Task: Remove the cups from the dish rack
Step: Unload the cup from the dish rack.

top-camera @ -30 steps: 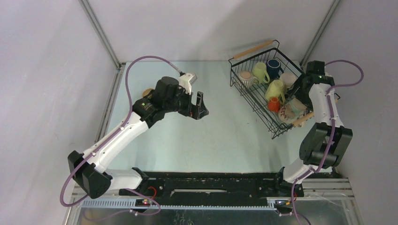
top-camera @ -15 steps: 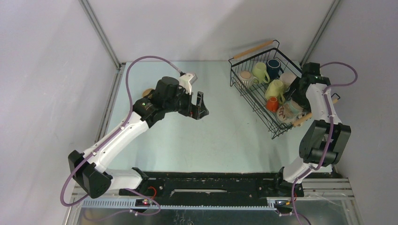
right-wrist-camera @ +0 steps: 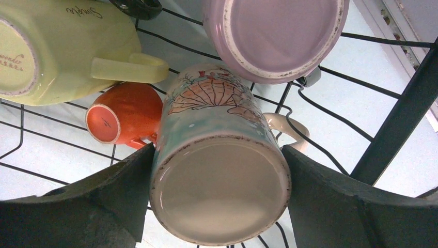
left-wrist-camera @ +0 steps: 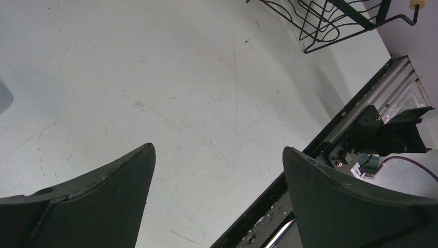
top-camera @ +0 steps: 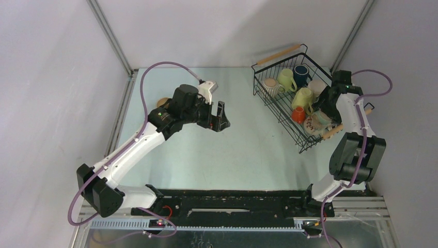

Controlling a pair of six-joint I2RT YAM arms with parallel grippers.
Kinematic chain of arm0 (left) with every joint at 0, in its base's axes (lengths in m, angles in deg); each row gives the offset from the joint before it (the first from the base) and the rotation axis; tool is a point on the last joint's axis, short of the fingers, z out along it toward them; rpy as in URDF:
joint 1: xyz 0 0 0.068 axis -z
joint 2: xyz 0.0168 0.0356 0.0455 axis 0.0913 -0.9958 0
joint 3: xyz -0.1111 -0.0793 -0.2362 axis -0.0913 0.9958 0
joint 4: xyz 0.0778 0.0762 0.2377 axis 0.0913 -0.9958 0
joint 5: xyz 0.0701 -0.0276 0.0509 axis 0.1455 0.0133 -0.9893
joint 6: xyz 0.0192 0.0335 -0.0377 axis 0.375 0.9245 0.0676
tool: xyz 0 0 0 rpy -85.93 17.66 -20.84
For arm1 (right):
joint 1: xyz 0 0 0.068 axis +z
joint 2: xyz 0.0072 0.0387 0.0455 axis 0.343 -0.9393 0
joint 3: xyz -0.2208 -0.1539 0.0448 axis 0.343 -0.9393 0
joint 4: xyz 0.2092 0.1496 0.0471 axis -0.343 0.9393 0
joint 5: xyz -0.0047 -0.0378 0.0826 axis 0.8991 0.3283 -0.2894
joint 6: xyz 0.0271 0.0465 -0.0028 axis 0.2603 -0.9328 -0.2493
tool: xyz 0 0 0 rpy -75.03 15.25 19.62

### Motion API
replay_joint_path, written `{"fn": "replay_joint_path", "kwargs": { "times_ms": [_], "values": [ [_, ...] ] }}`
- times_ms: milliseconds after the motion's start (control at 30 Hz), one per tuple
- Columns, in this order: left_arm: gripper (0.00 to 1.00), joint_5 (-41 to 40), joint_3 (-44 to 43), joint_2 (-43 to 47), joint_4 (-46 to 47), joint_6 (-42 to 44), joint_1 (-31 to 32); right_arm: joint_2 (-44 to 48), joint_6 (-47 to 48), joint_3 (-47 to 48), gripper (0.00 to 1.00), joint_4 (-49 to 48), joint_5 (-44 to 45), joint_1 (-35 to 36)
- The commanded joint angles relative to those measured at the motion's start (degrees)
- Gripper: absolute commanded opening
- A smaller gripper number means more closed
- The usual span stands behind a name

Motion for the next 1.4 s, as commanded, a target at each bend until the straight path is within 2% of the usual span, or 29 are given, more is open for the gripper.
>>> {"fn": "replay_joint_path", "kwargs": {
  "times_ms": [0, 133, 233, 600, 1367],
  "values": [
    [1.0, 0.7, 1.2, 0.0, 1.7, -0.4, 0.3, 2.6, 0.2, -1.2, 0.6, 1.7, -1.2, 0.4],
    [1.0, 0.7, 1.2, -0.2, 1.7, -0.4, 0.2, 4.0, 0.4, -0.4, 0.44, 2.4, -2.5, 0.5],
    [1.0, 0.7, 1.2, -0.4, 1.7, -0.4, 0.2, 4.8, 0.8, 1.2, 0.39, 3.8, -2.8, 1.0],
    [1.0, 1.0, 1.3, -0.6, 1.7, -0.4, 0.3, 3.1, 2.7, 6.9, 0.36, 8.4, -4.3, 3.5],
    [1.0, 5.1, 0.9, -3.2, 3.4, -3.0, 1.3, -1.2, 5.0, 10.1, 0.34, 13.8, -8.4, 5.3]
  ]
}}
